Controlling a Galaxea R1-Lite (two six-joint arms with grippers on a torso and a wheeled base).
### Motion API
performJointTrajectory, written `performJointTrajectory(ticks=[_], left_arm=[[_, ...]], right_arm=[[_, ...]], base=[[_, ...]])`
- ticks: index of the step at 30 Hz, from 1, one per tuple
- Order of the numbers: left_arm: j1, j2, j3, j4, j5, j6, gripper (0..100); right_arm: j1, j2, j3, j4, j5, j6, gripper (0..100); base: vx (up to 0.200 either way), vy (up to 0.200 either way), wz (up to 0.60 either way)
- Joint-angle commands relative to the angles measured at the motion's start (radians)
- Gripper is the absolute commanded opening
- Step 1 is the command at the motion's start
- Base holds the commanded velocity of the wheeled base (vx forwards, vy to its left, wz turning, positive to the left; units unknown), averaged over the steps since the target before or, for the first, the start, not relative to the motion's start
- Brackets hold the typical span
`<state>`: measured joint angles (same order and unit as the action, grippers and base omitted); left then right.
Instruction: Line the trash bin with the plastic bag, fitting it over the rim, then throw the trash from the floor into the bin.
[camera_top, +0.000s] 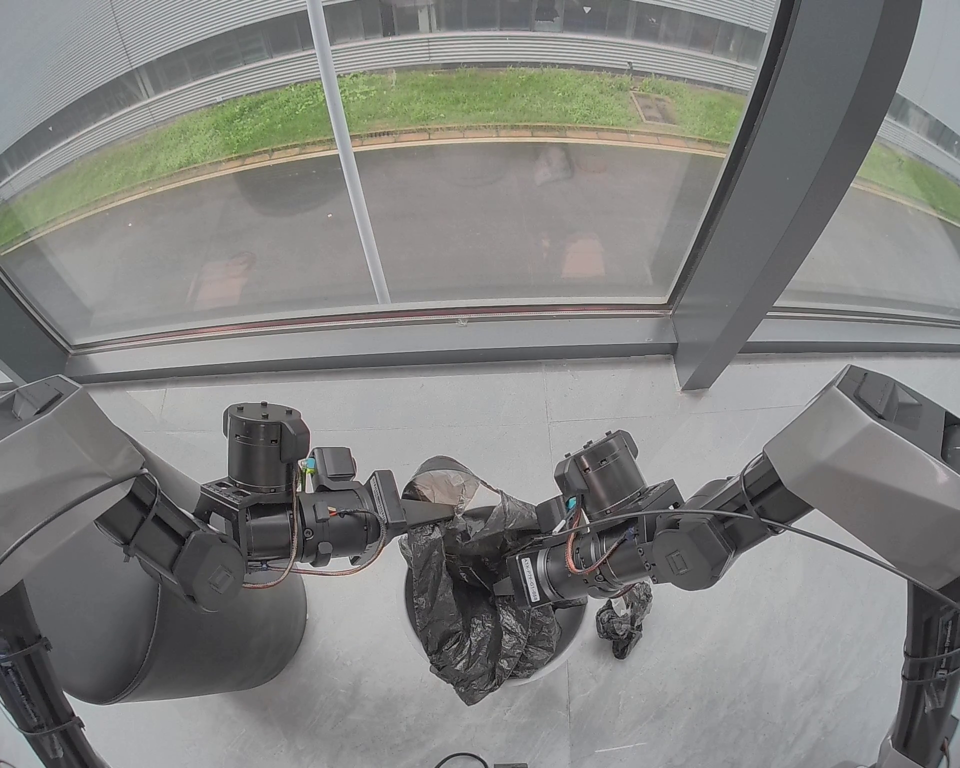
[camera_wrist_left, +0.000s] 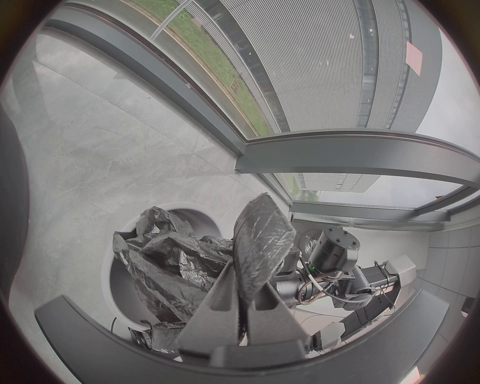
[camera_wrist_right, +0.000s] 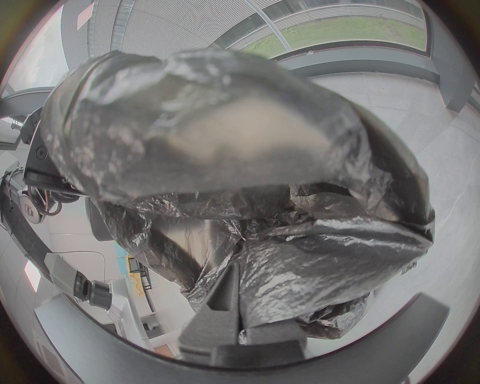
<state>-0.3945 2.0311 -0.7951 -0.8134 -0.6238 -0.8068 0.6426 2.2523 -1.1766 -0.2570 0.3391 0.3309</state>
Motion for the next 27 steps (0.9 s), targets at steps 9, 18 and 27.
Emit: performJointTrajectory(ticks=[9, 18, 27], left_arm=[[0.016, 0.020, 0.059, 0.010, 0.015, -0.002, 0], [-0.001, 0.011, 0.132, 0.011, 0.082, -0.002, 0], [-0.038, 0.023, 0.168, 0.013, 0.138, -0.002, 0]], right_arm=[[0.000, -0.106, 0.207, 0.001, -0.022, -0.072, 0], [-0.035, -0.119, 0.311, -0.079, -0.025, -0.099, 0], [-0.035, -0.040, 0.341, -0.205, -0.081, -0.093, 0]], base=[[0.000, 0.000, 0.00], [0.000, 0.000, 0.00], [0.000, 0.000, 0.00]])
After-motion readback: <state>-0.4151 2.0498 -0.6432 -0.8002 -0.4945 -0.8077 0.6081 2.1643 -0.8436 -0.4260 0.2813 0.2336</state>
